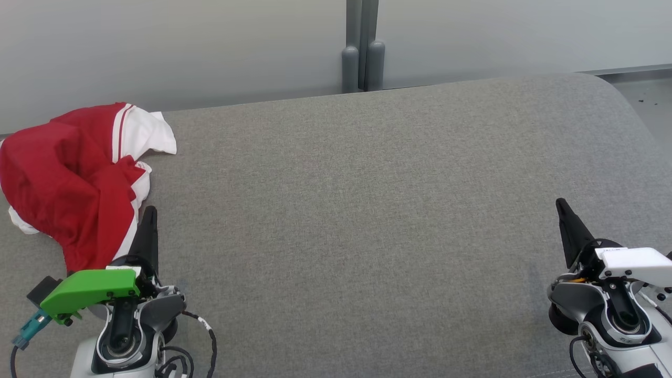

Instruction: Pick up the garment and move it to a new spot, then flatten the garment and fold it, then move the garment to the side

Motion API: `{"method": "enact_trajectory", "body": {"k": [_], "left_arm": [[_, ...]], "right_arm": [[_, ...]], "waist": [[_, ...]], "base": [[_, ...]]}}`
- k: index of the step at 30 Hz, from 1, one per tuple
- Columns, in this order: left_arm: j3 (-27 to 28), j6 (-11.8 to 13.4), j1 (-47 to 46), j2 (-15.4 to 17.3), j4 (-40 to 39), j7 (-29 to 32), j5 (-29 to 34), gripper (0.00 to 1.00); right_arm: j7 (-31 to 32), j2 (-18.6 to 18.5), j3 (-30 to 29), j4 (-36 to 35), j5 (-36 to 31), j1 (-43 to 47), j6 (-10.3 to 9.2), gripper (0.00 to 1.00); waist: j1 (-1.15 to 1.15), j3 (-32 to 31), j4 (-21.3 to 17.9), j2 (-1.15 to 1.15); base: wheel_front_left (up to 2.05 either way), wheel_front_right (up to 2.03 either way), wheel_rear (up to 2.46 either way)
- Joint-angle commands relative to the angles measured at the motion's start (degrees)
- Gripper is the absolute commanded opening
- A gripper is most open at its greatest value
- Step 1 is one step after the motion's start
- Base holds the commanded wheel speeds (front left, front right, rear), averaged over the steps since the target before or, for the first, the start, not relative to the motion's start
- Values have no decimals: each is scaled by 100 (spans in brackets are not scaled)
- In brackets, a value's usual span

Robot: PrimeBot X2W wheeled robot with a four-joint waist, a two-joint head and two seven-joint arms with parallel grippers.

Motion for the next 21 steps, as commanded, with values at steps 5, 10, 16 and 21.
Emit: {"method": "enact_trajectory", "body": {"k": [5, 10, 16, 21], "left_arm": [[9, -3, -68, 7, -5, 3, 13, 0], [9, -3, -68, 7, -5, 3, 13, 0], [9, -3, -68, 7, -5, 3, 13, 0], [9, -3, -68, 7, -5, 3, 13, 0]], "right_arm": [[-16, -29, 4, -18, 22, 94, 6, 0], [-16, -29, 4, -18, 22, 94, 6, 0], [-16, -29, 4, -18, 22, 94, 6, 0], [-16, -29, 4, -18, 22, 95, 6, 0]], "waist": [[0, 0, 0, 0], [0, 0, 0, 0], [0, 0, 0, 0], [0, 0, 0, 0]], "base": [[0, 0, 0], [0, 0, 0], [0, 0, 0], [0, 0, 0]]}}
